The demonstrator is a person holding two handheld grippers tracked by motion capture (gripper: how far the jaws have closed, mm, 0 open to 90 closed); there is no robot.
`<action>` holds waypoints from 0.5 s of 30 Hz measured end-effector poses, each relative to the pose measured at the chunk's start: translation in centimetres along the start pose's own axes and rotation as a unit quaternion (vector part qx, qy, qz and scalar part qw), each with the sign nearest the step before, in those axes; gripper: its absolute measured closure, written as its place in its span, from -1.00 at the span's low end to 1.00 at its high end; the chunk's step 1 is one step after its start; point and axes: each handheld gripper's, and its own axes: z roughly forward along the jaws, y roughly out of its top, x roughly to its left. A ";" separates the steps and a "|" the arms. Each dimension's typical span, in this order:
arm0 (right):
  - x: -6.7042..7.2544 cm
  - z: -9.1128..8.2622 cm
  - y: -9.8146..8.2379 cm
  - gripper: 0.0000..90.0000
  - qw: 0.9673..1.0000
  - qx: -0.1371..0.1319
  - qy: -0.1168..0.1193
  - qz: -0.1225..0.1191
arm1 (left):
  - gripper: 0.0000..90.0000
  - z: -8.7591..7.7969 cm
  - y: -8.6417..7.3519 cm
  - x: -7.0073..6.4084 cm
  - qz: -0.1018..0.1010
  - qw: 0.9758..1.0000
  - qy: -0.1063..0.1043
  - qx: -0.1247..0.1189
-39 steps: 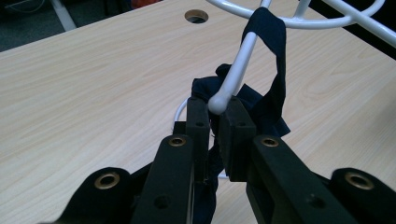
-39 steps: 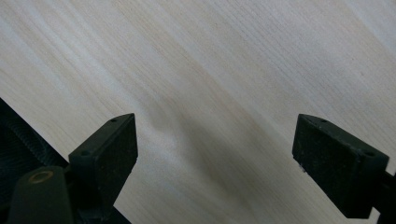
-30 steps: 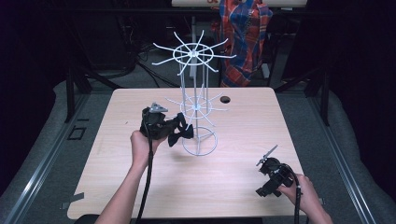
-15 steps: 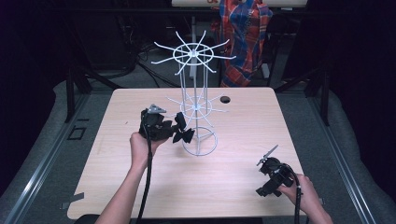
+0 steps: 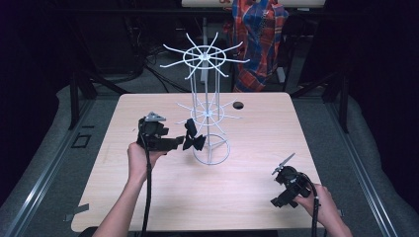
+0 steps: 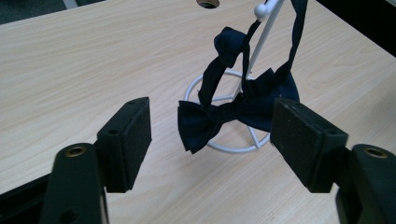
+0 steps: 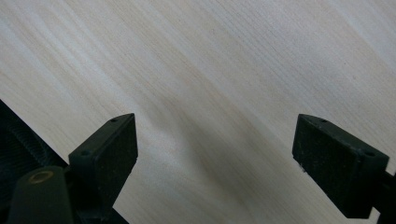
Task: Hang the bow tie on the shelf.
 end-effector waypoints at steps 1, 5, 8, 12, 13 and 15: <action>-0.1 -0.2 0.1 -0.69 1.000 0.011 -0.005 -0.008 | -0.40 -0.1 -0.1 0.0 0.001 1.000 0.004 0.000; -0.1 0.0 0.0 -0.69 1.000 0.000 0.004 -0.002 | -0.49 -0.9 -0.3 -0.1 0.014 1.000 0.012 0.010; -0.1 -0.1 0.0 -0.69 1.000 0.005 -0.002 -0.004 | -0.58 -1.5 -0.6 -0.1 0.020 1.000 0.016 0.016; -0.1 -0.2 0.0 -0.69 1.000 0.005 -0.001 -0.005 | -0.66 -2.3 -1.1 0.2 0.023 0.999 0.029 0.027; -0.1 -0.2 0.0 -0.69 1.000 0.005 -0.001 -0.005 | -0.67 -2.3 -1.1 0.2 0.023 0.999 0.029 0.027; -0.1 -0.2 0.0 -0.69 1.000 0.005 -0.001 -0.005 | -0.68 -3.0 -1.5 0.4 0.021 0.999 0.034 0.028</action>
